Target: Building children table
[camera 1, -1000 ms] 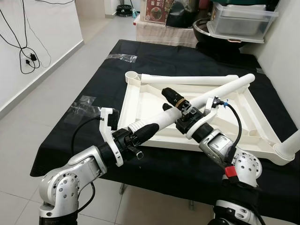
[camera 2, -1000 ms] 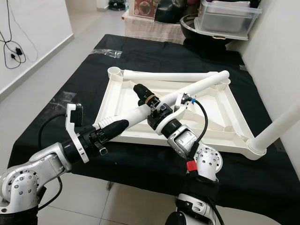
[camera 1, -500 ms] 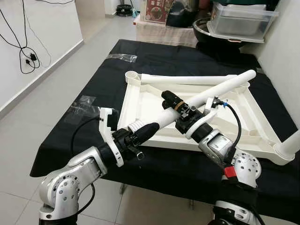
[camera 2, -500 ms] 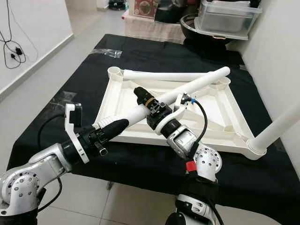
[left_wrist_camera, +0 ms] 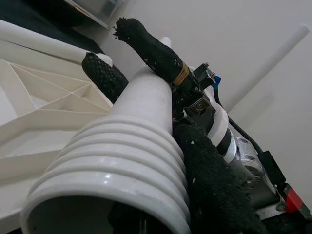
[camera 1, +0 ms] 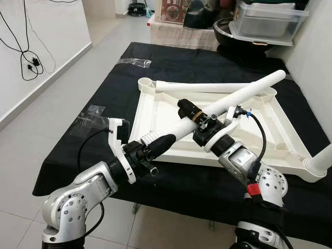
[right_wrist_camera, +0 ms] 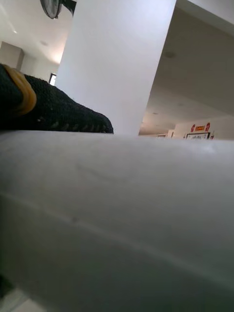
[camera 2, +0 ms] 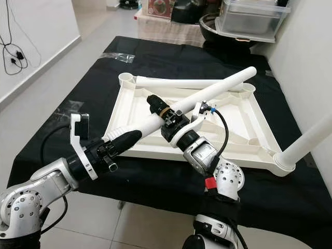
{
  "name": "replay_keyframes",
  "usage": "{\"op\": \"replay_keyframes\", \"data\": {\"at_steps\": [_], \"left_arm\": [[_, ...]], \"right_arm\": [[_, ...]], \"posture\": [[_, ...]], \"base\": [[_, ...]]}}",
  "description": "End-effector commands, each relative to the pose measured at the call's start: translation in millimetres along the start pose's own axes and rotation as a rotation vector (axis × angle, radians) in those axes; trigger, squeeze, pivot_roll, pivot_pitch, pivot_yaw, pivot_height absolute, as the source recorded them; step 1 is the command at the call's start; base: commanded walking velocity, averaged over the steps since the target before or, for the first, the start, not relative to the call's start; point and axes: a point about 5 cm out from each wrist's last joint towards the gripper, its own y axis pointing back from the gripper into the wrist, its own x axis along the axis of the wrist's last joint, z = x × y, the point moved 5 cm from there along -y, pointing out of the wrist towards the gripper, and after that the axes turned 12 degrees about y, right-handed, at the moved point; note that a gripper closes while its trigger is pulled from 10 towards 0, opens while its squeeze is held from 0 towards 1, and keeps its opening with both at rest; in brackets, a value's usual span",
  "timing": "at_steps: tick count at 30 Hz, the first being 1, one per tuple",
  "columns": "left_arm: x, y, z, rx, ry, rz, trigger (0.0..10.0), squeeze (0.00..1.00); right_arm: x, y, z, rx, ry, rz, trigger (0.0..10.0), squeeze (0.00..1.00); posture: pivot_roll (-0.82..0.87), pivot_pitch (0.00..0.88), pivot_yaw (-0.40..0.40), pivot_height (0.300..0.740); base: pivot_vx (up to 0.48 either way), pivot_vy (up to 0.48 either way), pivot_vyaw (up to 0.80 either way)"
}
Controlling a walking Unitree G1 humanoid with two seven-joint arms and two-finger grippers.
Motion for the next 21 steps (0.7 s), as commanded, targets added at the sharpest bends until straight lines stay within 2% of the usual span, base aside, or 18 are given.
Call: {"op": "replay_keyframes", "data": {"at_steps": [1,4,5,10,11,16,21], "left_arm": [[-22,-5.1,2.3,-0.021,0.063,-0.113,10.0,0.0],[-23,-5.0,1.9,-0.019,0.068,-0.113,10.0,0.0],[-22,-3.7,-0.2,-0.014,0.081,-0.107,10.0,1.0],[-25,3.1,-11.3,0.041,0.072,-0.107,10.0,1.0],[-28,5.4,-13.7,0.051,0.075,-0.116,10.0,0.0],[-32,10.2,-20.9,0.088,0.083,-0.118,10.0,0.0],[-36,13.0,-21.3,0.099,0.085,-0.135,10.0,0.0]], "right_arm": [[-4,-6.3,-11.6,0.033,0.017,-0.02,0.0,0.0],[-3,-6.3,-11.8,0.033,0.017,-0.02,0.0,0.0],[-2,-6.4,-12.3,0.035,0.02,-0.017,0.0,0.0],[15,-8.6,-17.2,0.047,0.046,0.027,0.0,0.0],[22,-10.1,-20.2,0.057,0.055,0.047,0.0,0.0],[37,-13.4,-25.2,0.069,0.073,0.083,0.0,0.0],[44,-14.2,-20.4,0.037,0.116,0.096,0.0,0.0]], "posture": [[0.06,0.07,-0.084,0.74],[0.06,0.07,-0.084,0.74],[0.06,0.066,-0.082,0.74],[0.07,0.052,-0.084,0.74],[0.06,0.043,-0.087,0.74],[0.07,0.04,-0.088,0.74],[0.07,0.031,-0.089,0.74]], "base": [[0.0,0.0,0.0],[0.0,0.0,0.0],[0.0,0.0,0.0],[0.0,0.0,0.0],[0.0,0.0,0.0],[0.0,0.0,0.0],[0.0,0.0,0.0]]}}
